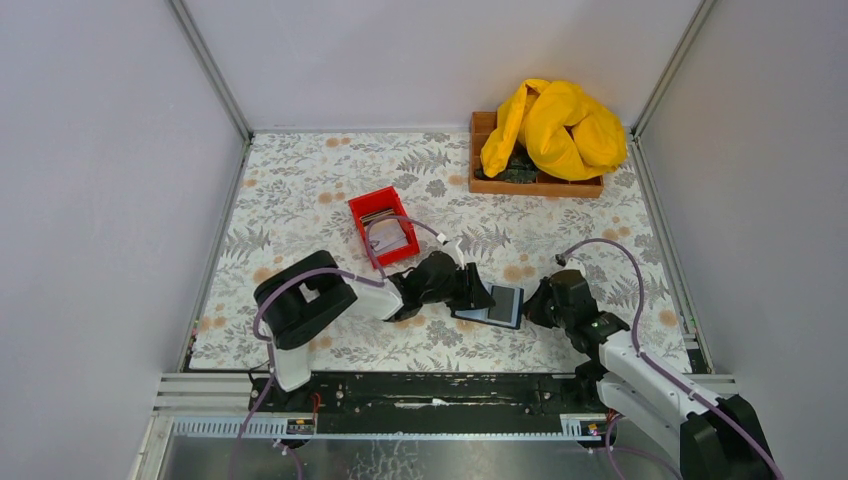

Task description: Take the credit cards out of the card holder

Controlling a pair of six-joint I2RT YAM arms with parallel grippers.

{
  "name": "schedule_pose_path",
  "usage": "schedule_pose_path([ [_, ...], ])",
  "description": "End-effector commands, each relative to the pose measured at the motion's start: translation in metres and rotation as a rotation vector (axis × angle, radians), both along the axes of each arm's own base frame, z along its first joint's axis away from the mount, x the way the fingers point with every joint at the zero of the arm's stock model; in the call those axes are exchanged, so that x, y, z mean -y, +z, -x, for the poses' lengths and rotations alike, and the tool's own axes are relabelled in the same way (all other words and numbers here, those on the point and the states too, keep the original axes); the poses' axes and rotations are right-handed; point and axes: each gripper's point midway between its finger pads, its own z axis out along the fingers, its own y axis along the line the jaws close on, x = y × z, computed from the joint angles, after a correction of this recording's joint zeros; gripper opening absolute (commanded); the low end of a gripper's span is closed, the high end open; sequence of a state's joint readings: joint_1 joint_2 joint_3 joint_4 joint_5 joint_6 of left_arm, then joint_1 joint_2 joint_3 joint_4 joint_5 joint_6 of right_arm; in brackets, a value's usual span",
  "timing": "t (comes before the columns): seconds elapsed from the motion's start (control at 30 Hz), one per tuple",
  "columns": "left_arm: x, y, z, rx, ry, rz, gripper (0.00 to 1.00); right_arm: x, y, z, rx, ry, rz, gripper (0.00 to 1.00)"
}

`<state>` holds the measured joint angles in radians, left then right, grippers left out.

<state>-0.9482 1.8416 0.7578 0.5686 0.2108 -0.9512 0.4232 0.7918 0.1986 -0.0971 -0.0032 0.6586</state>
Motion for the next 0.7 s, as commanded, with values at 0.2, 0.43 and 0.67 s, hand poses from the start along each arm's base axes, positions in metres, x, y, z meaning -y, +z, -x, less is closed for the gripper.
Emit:
schedule_pose_path([
  [0.2, 0.022, 0.005, -0.007, 0.033, -0.035, 0.038, 0.43, -0.010, 0.008, -0.011, 0.050, 0.038, -0.035, 0.00],
  [0.43, 0.024, -0.002, -0.006, 0.022, -0.046, 0.038, 0.41, -0.010, 0.005, -0.010, 0.043, 0.040, -0.028, 0.00],
  [0.67, 0.026, -0.006, -0.006, 0.012, -0.047, 0.041, 0.40, -0.010, 0.012, -0.012, 0.066, 0.040, -0.035, 0.00],
])
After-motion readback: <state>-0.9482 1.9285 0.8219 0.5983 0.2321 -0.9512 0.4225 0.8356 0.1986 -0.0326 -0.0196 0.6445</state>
